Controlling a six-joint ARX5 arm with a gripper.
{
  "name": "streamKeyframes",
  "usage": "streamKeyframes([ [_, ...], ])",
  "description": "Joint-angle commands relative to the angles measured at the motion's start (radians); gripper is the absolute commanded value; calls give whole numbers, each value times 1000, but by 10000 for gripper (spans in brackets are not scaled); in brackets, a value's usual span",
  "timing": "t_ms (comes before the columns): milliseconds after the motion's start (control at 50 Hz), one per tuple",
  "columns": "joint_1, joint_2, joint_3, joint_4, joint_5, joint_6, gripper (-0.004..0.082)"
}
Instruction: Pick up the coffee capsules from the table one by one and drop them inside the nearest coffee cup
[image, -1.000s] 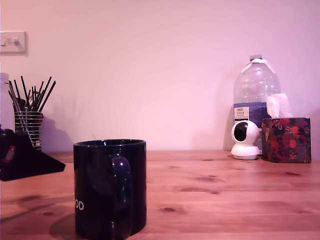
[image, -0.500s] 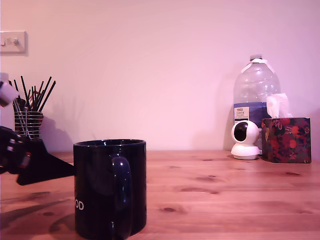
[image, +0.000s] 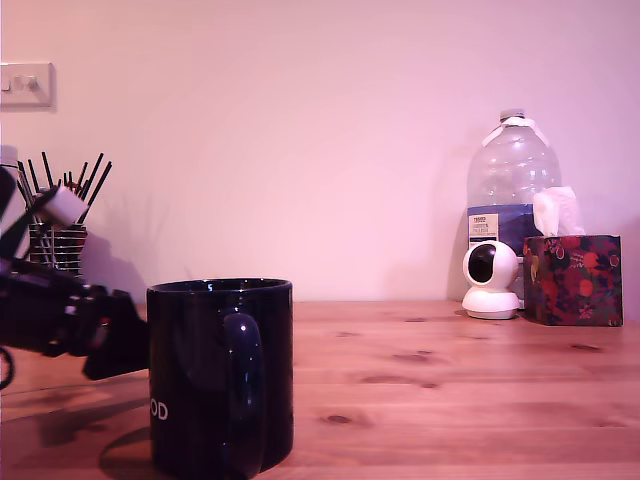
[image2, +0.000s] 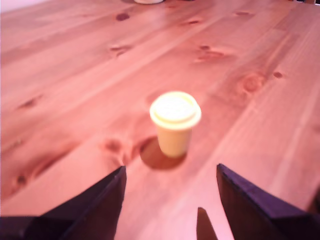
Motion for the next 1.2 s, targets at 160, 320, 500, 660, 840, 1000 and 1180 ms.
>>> streamKeyframes([
  [160,-34,56,47,3,5,3,515],
  [320,-43,96,86,0,4,2,515],
  [500,-58,125,118,0,4,1,515],
  [660,-71,155,156,-1,4,-9,515],
  [840,-87,180,188,-20,4,-24,515],
  [1000,-95,186,201,-29,1,-24,496],
  [1180,-94,186,201,-47,1,-24,426],
])
